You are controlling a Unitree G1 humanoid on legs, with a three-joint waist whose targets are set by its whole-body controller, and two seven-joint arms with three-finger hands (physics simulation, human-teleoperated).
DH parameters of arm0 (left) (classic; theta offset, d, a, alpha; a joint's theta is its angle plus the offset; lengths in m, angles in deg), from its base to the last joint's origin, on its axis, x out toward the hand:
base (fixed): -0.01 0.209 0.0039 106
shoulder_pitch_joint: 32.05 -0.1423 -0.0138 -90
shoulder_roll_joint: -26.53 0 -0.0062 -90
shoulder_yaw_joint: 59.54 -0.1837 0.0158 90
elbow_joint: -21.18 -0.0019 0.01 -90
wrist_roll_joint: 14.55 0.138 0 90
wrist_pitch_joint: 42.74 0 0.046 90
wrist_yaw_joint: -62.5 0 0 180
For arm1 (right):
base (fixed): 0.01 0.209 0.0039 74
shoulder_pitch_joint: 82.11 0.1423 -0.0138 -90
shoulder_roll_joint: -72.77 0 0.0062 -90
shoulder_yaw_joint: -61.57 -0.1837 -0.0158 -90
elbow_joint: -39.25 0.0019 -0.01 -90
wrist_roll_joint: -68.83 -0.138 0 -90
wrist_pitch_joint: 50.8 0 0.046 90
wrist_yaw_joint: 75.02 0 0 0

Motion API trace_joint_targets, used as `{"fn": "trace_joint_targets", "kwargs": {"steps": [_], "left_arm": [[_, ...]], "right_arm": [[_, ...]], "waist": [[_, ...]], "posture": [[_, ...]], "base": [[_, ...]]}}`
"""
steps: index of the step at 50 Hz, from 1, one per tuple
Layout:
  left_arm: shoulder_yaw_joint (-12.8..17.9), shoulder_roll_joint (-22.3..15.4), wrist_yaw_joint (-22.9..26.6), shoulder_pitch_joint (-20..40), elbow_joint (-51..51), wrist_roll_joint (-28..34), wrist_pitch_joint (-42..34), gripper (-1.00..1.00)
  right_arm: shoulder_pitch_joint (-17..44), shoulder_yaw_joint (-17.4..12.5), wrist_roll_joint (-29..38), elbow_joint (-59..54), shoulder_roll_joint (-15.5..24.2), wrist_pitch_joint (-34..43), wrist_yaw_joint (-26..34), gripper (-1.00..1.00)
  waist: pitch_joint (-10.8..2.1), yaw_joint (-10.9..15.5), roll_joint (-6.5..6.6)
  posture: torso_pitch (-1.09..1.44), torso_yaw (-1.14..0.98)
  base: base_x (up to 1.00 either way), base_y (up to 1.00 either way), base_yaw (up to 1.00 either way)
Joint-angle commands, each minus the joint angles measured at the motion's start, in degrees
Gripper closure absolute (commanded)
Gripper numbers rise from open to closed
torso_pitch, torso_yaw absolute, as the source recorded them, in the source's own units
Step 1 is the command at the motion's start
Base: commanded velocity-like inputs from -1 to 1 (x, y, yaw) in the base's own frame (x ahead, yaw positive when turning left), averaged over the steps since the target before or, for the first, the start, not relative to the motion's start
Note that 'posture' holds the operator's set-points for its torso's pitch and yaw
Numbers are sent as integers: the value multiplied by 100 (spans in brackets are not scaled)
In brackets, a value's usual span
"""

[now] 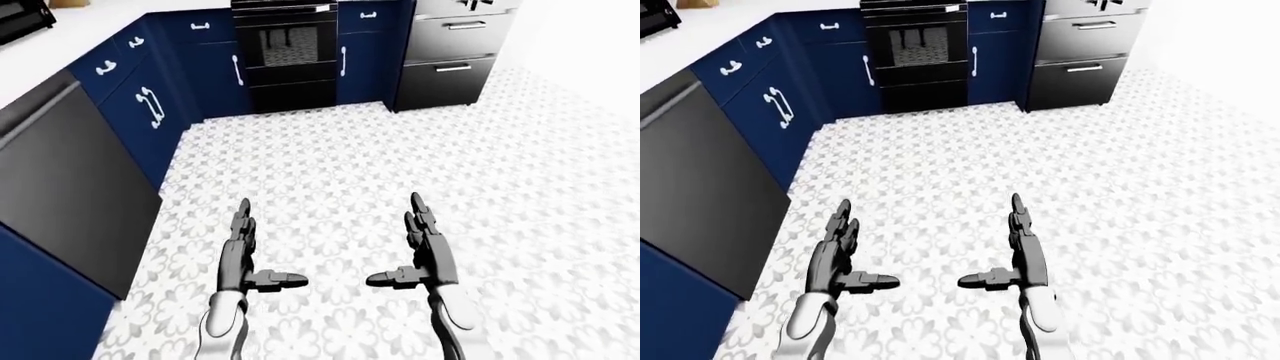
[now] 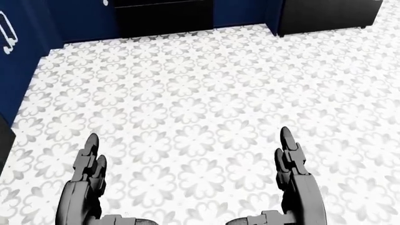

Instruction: Navigate to the stove.

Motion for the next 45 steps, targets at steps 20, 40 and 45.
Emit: {"fn": "trace_joint_targets", "kwargs": {"steps": [20, 40, 45], "left_arm": [[48, -38, -20, 81, 186, -10, 152, -100], [48, -38, -20, 81, 186, -10, 152, -100], [48, -38, -20, 81, 186, -10, 152, -100]], "right_arm": [[74, 57, 13, 242, -22, -154, 56, -100], [43, 86, 39, 210, -28, -209, 137, -100], [50, 78, 32, 166, -32, -244, 124, -100]], "waist": [[-233, 101, -351], [-38, 92, -332], [-80, 71, -351]], "posture": [[0, 0], [0, 0], [0, 0]], "base": [[0, 1, 0], [14, 0, 0], [16, 0, 0]]}}
